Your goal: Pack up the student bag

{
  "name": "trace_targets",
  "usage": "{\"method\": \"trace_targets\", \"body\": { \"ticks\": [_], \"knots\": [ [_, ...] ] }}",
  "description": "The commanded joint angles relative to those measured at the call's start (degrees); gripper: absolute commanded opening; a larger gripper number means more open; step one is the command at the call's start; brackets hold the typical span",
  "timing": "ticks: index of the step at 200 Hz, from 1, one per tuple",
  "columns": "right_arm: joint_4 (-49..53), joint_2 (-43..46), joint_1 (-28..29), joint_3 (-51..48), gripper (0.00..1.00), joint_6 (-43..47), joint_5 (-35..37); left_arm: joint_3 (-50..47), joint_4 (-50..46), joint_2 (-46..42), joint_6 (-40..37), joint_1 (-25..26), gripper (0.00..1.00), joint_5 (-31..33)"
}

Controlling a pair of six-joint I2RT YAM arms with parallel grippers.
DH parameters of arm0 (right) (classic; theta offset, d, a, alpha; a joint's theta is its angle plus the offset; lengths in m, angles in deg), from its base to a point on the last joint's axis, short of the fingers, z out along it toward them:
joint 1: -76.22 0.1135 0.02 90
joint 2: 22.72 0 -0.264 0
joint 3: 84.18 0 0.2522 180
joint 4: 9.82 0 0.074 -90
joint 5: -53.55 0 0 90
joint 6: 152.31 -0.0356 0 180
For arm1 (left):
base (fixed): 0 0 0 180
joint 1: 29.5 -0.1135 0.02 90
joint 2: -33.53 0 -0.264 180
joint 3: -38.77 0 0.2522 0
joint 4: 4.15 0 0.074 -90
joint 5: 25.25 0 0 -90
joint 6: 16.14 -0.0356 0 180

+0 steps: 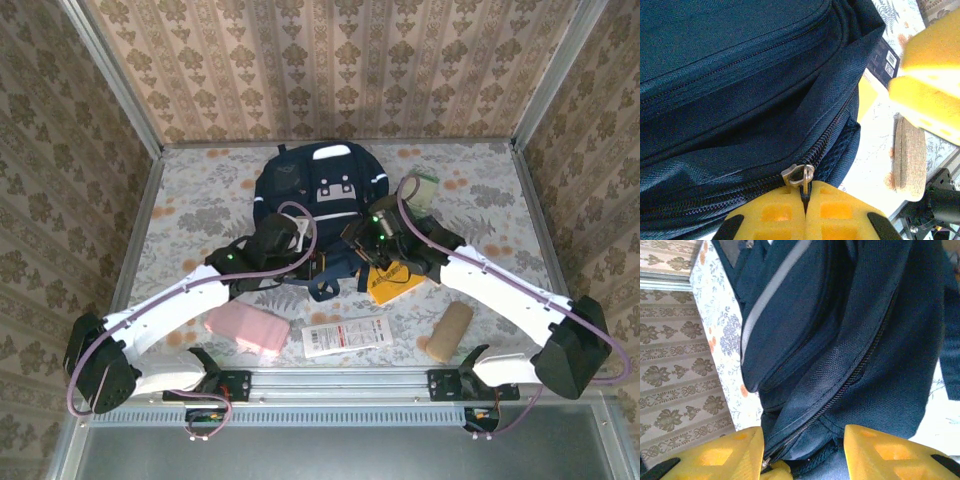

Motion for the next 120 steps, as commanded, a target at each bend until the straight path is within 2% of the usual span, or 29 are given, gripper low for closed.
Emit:
{"method": "trace_targets", "body": {
  "ticks": [1,48,65,84,107,120],
  "knots": [
    [-4.08,-1.58,0.53,-0.53,0.48,-3.86,-2.62,2.99,2.53,-0.70,-1.13,1.38,0.00,0.68],
    [-6.11,-5.44,0.64,-0.18,0.48,-3.28,-2.01,3.89,2.76,0.20,-1.40,2.55,0.00,1.11],
    [-9.68,-7.04,0.40,-0.79,0.45,-2.54,-2.70,4.21,2.67,0.37,-1.63,2.83,0.00,1.10],
    [-13.55,-7.53,0.09,-2.26,0.31,-1.60,-1.44,4.59,1.82,0.39,-1.97,3.01,0.00,1.76],
    [-13.08,-7.85,-0.24,-1.89,0.02,-0.16,-0.35,4.43,0.41,0.12,-2.37,3.09,0.00,2.55],
    [-13.90,-7.16,-0.37,-2.23,0.00,1.13,0.37,4.09,-0.45,-0.28,-2.66,3.08,0.00,3.34]
  ]
}}
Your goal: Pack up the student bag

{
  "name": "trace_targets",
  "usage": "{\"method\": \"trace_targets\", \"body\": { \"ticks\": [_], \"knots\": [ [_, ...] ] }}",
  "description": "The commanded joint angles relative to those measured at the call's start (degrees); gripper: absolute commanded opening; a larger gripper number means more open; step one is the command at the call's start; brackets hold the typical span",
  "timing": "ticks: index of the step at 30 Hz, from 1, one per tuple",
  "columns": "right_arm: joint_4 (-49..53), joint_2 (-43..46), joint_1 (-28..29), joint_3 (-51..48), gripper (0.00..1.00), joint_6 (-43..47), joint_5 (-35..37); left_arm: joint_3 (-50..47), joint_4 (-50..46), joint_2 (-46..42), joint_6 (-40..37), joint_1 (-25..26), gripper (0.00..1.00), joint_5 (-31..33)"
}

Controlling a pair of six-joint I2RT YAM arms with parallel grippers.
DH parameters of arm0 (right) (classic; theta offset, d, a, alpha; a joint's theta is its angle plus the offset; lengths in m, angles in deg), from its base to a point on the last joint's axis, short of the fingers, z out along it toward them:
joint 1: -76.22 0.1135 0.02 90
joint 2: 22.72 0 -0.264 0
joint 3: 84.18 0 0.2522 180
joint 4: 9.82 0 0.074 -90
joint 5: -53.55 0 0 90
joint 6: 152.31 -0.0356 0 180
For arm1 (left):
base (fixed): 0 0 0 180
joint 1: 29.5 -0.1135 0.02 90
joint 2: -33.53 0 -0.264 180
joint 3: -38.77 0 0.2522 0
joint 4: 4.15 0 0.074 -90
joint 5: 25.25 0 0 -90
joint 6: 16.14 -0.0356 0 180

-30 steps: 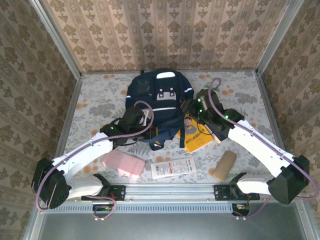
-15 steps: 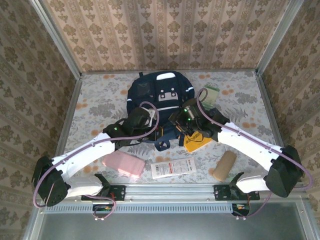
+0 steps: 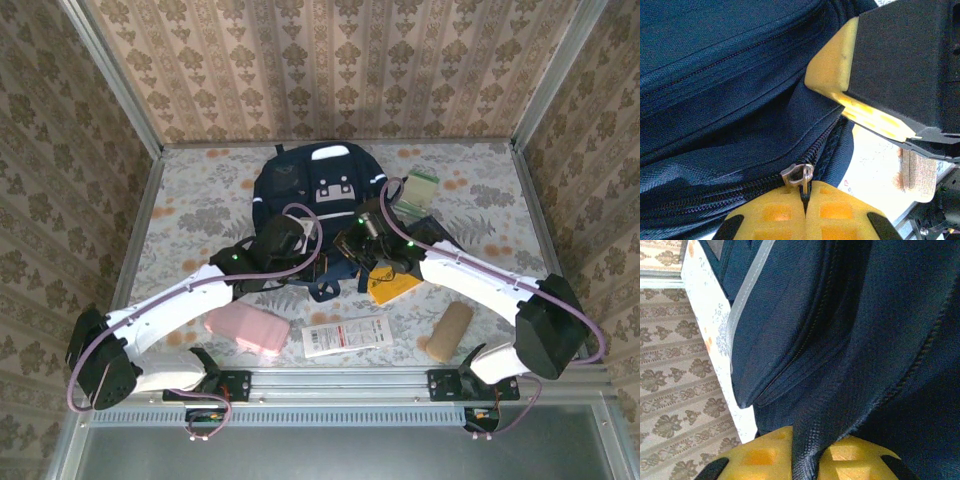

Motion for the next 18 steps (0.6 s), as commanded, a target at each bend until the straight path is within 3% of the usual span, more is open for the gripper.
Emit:
{"method": "trace_targets", "body": {
  "ticks": [1,18],
  "knots": [
    [-4.15,0.03,-0.55,-0.71,0.00,3.06,1.73,2.87,0.62,-1.37,-2.25,1.02,0.00,0.27],
    [-0.18,7.03,-4.17,-2.09,0.00,10.02,5.51,-3.07,-2.89,-6.78,-2.02,-5.54,0.00,-2.11]
  ]
}}
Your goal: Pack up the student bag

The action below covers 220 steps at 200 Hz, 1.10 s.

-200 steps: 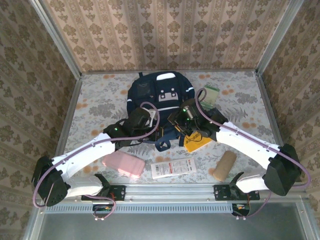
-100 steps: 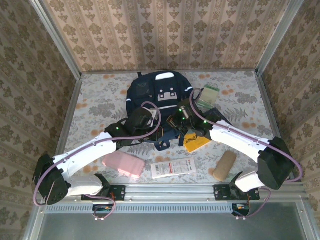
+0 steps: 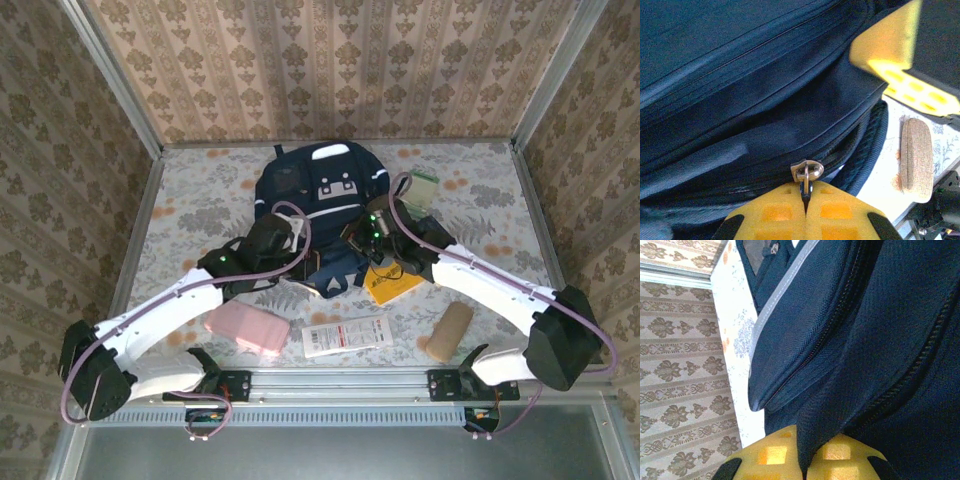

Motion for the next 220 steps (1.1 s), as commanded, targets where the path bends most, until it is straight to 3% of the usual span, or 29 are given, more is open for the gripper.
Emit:
{"method": "trace_targets", "body": {
  "ticks": [1,62,120,150,209,220],
  "knots": [
    [0.90,2.24,-1.95,-0.71,0.00,2.82,4.58,-1.77,-2.05,-3.04,-0.87,-2.40,0.00,-0.47],
    [-0.03,2.00,-3.66,-0.55,0.00,5.30,2.84,-6.91,-2.36,-6.66,-0.98,-8.34,0.00,-3.33],
    [0.69,-3.11,-5.74,4.96,0.00,12.91,-2.35,-9.34,-2.88,-8.81,-1.64,-9.83,0.00,-0.52],
    [1.56,-7.80,-5.82,8.97,0.00,16.31,-3.17,-11.06,0.72,-10.09,1.10,-8.52,0.00,-1.18],
    [5.60,-15.45,-7.19,20.00,0.00,20.01,-3.50,-8.54,3.08,-8.73,2.53,-0.04,0.00,2.64],
    [6.44,-15.88,-7.33,21.07,0.09,19.91,-3.20,-7.79,3.17,-7.82,2.51,0.37,0.00,3.43]
  ]
}}
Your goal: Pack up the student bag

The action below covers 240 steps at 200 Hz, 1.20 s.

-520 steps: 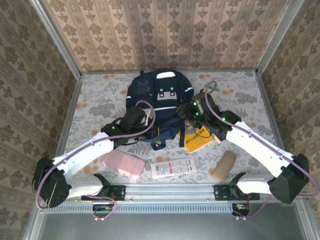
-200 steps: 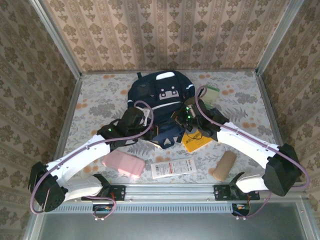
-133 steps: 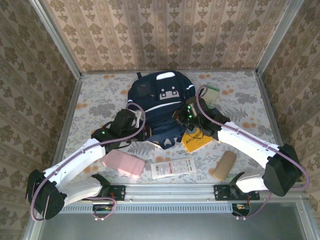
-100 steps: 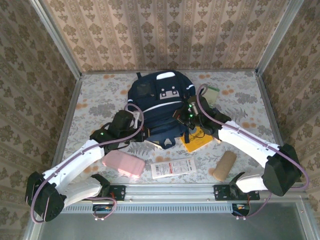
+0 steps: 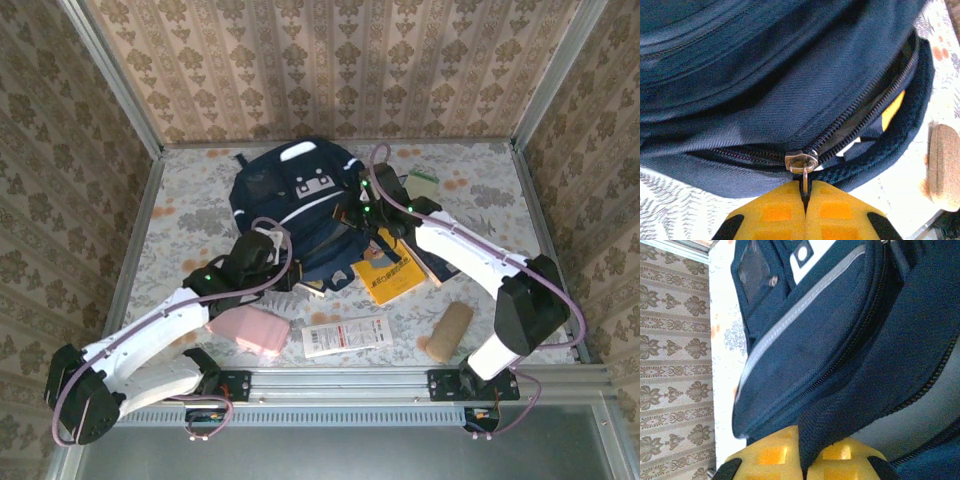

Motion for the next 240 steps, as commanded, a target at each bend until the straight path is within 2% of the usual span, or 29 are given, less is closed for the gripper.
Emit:
{"method": "trace_targets", "body": {
  "ticks": [1,7,19,33,50,106,176,240],
  "knots": [
    [1.18,-1.85,-1.60,4.78,0.11,2.58,4.63,2.88,0.20,0.42,0.91,2.10,0.00,0.96],
    [1.68,-1.86,-1.64,5.02,0.24,2.21,5.00,3.33,0.20,1.03,0.77,2.17,0.00,1.41],
    [2.99,-1.32,-1.58,4.72,0.38,0.90,5.76,4.49,0.26,2.57,0.35,2.09,0.00,2.40],
    [4.59,0.09,-1.58,3.50,0.45,-0.76,6.76,6.13,0.32,4.57,-0.40,2.10,0.00,2.97],
    [5.67,2.89,-1.64,1.34,0.48,-1.73,7.42,7.81,1.25,6.55,-1.07,2.10,0.00,3.11],
    [7.72,11.72,-1.15,-3.46,0.45,-5.43,5.70,9.72,2.46,9.83,-1.26,2.01,0.00,3.10],
    [7.21,9.78,6.66,-4.10,0.41,-15.46,3.50,9.61,2.59,9.67,-0.73,2.01,0.00,2.81],
    [5.40,8.33,10.52,-6.25,0.41,-22.09,1.47,10.07,2.04,9.13,-1.14,1.99,0.00,3.44]
  ]
}}
